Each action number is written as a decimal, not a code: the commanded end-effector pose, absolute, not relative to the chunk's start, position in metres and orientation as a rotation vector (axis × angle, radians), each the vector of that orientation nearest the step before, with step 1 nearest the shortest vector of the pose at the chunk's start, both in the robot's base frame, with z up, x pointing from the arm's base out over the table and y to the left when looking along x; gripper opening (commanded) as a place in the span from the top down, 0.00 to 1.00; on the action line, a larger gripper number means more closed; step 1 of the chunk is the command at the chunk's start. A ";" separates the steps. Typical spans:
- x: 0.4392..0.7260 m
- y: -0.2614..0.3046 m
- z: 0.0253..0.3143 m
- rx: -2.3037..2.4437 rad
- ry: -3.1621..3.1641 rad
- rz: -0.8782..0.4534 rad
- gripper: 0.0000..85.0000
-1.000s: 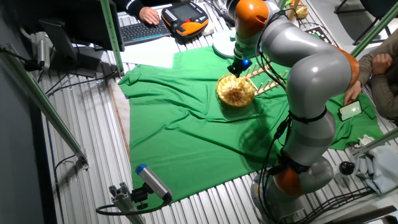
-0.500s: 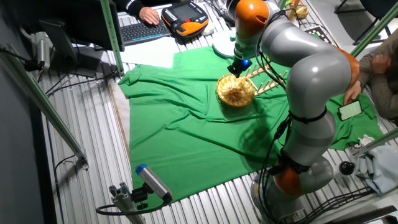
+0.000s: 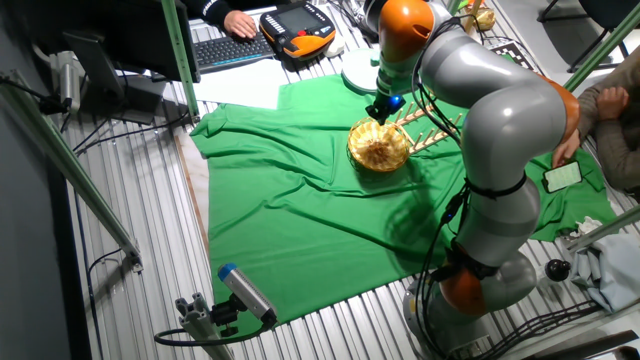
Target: Take the dish off the dish rack
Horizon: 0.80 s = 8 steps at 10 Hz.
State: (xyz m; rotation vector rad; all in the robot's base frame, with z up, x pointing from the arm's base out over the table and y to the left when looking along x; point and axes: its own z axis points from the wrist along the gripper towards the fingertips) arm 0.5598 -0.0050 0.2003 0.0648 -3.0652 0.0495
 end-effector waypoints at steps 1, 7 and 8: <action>0.560 -0.005 0.200 0.065 -3.065 0.050 1.00; 0.560 -0.004 0.202 0.062 -3.066 0.061 1.00; 0.561 -0.004 0.202 0.069 -3.066 0.068 1.00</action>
